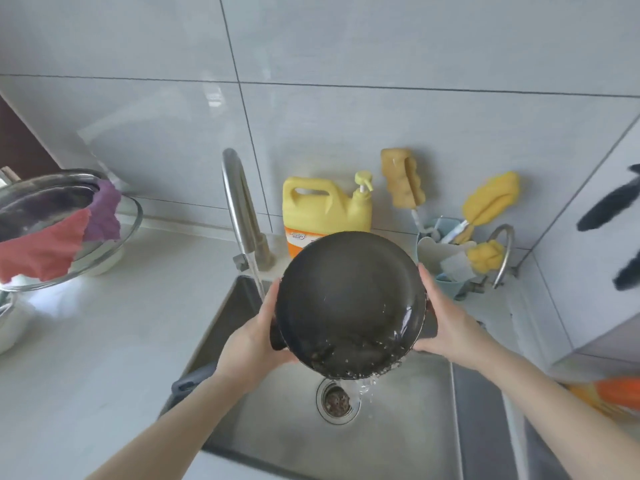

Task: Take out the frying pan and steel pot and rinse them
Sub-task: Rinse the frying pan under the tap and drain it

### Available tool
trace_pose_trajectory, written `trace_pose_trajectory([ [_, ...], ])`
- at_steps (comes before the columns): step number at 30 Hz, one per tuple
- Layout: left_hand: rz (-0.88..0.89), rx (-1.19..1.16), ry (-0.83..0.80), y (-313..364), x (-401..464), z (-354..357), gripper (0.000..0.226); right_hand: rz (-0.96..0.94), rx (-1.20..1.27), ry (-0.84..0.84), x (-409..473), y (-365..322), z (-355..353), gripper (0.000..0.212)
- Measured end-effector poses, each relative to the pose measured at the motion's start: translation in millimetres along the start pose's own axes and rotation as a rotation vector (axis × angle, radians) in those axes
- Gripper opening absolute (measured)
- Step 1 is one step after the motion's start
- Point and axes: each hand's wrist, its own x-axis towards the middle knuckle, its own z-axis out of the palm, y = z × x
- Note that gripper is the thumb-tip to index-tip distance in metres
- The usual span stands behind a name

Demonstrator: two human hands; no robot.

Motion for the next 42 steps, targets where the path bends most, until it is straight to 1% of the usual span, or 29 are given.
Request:
trace_pose_trajectory([
  [3,0.118,0.080,0.108,3.0,-0.1,9.0,0.123,0.005,-0.047,0.072,-10.2,7.4,-9.4,0.131],
  [8,0.347,0.202,0.306,14.9,6.5,8.0,0.126,-0.106,-0.144,0.165,-28.7,13.9,-25.3,0.130],
  [9,0.394,0.221,0.348,18.1,8.0,4.9,0.123,-0.132,-0.183,0.184,-32.0,13.4,-29.5,0.130],
  [10,0.444,0.242,0.389,20.9,10.0,1.0,0.114,-0.159,-0.225,0.217,-35.2,11.3,-33.4,0.131],
  [12,0.535,0.296,0.460,26.4,14.1,-8.0,0.096,-0.247,-0.314,0.345,-38.5,8.0,-39.8,0.134],
  [13,0.579,0.320,0.491,29.5,15.5,-12.7,0.093,-0.295,-0.321,0.418,-39.1,7.4,-42.0,0.133],
  [17,0.754,0.393,0.650,48.0,13.6,-35.3,0.091,-0.420,-0.282,0.585,-45.5,-10.0,-55.3,0.101],
  [21,0.825,0.387,0.760,67.6,2.8,-61.6,0.088,-0.496,-0.253,0.741,-61.1,-35.5,-66.7,0.080],
  [23,0.845,0.391,0.783,75.1,-3.6,-72.7,0.092,-0.527,-0.176,0.761,-71.4,-42.9,-72.0,0.081],
  [25,0.837,0.398,0.790,78.7,-7.6,-80.0,0.101,-0.540,-0.129,0.746,-78.4,-47.7,-77.6,0.092],
  [27,0.803,0.373,0.756,81.7,-11.4,-84.1,0.107,-0.539,-0.119,0.745,-84.3,-53.6,-80.9,0.103],
  [29,0.768,0.363,0.737,82.1,-14.7,-84.8,0.109,-0.523,-0.129,0.773,-87.1,-51.8,-81.2,0.103],
  [31,0.737,0.352,0.717,82.5,-18.3,-84.0,0.110,-0.517,-0.120,0.769,-88.6,-49.3,-79.6,0.096],
  [32,0.731,0.352,0.712,81.7,-19.1,-83.0,0.110,-0.522,-0.123,0.764,-90.0,-50.7,-77.8,0.096],
  [38,0.760,0.319,0.669,72.3,-25.3,-76.9,0.109,-0.548,-0.246,0.735,-96.4,-48.4,-66.1,0.121],
  [42,0.767,0.333,0.655,67.7,-26.0,-72.3,0.109,-0.497,-0.183,0.723,-96.8,-45.1,-60.3,0.118],
])
